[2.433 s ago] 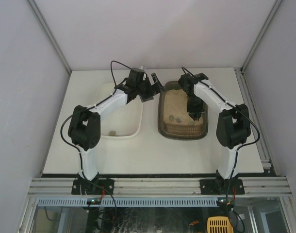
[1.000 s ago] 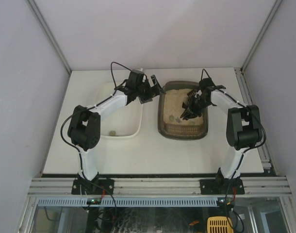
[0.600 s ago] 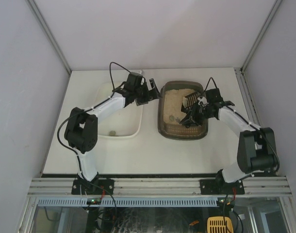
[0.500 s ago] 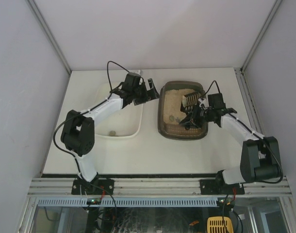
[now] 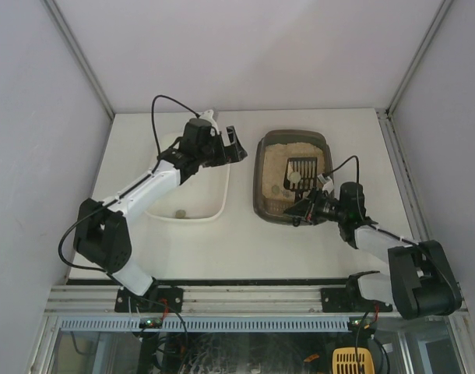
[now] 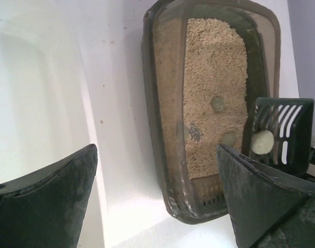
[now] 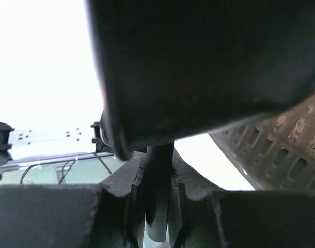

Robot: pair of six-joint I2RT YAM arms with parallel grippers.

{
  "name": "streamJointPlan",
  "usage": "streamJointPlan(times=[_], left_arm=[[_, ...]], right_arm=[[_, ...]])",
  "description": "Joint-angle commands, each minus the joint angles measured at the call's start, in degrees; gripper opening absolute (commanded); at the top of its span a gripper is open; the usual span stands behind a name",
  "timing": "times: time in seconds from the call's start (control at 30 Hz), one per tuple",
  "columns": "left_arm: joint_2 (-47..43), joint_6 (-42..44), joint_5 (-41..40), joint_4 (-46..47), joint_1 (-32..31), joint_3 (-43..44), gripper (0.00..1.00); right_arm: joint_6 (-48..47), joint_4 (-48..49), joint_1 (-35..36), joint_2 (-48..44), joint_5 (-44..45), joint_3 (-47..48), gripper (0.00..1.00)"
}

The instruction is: Clean the litter box

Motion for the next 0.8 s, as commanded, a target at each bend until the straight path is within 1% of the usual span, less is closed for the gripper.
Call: streamJointPlan(times=[0.0,0.03,0.1,0.13,0.17,0.2,0.23,0.3,0.37,0.4,0.47,0.5,0.57,0.67,0.77], left_arm=[[-3.6,2.2,-0.6,0.1,0.7,-3.3,1.0],[-3.8,2.4,-0.6,-0.1,0.7,-3.8,1.0],[-4.5,2.7,-0.8,-0.3,0.7,-4.8,1.0],[-4.7,3.0,-1.0,-0.3,0.7,-5.3,1.0],[-5.0,3.3,-1.2,-0.4,2.2,-5.6,1.0],[-5.2,3.6,-1.5,-0.6,2.6,-5.8,0.99],[-5.4,3.7,-1.7,-0.7,2.8,-6.1,1.0],[-5.8,4.0,-2.2,-0.6,3.1,-6.7,1.0],[-5.7,4.1,-2.4,-0.4,3.4,-7.1,1.0],[-5.6,4.0,-2.6,-0.5,3.5,-7.2,1.0],[-5.2,4.2,-2.8,-0.7,3.6,-7.2,1.0],[-5.2,4.1,-3.0,-0.6,3.7,-7.2,1.0],[-5.0,4.3,-3.3,-0.4,3.7,-7.4,1.0],[-4.6,4.5,-3.7,-0.4,3.7,-7.3,1.0],[-4.3,4.6,-3.8,-0.4,3.7,-7.3,1.0]], right_arm=[[10.1,29.8,-3.2,0.7,-4.6,-5.9,0.0],[10.8,31.4,-3.1,1.7,-4.6,-6.7,0.0],[12.2,37.4,-0.6,4.6,-5.9,-7.1,0.0],[14.2,42.9,0.0,6.1,-6.8,-7.6,0.0],[17.2,49.6,-0.5,7.6,-6.9,-8.6,0.0],[20.7,56.2,-1.8,9.4,-6.6,-9.7,0.0],[23.5,59.8,-3.5,10.6,-5.8,-10.6,0.0],[23.6,58.1,-3.5,13.2,-5.5,-9.9,0.0],[21.9,55.9,0.4,15.9,-6.5,-7.7,0.0],[22.5,56.7,1.9,17.1,-6.9,-6.5,0.0],[27.0,63.6,0.5,19.8,-6.3,-7.1,0.0],[28.1,64.4,-1.0,20.9,-6.0,-7.0,0.0],[28.5,64.4,-1.1,22.7,-5.9,-5.9,0.0],[30.4,64.6,3.1,24.9,-6.8,-3.0,0.0],[31.9,64.6,0.3,24.1,-5.3,-3.1,0.0]])
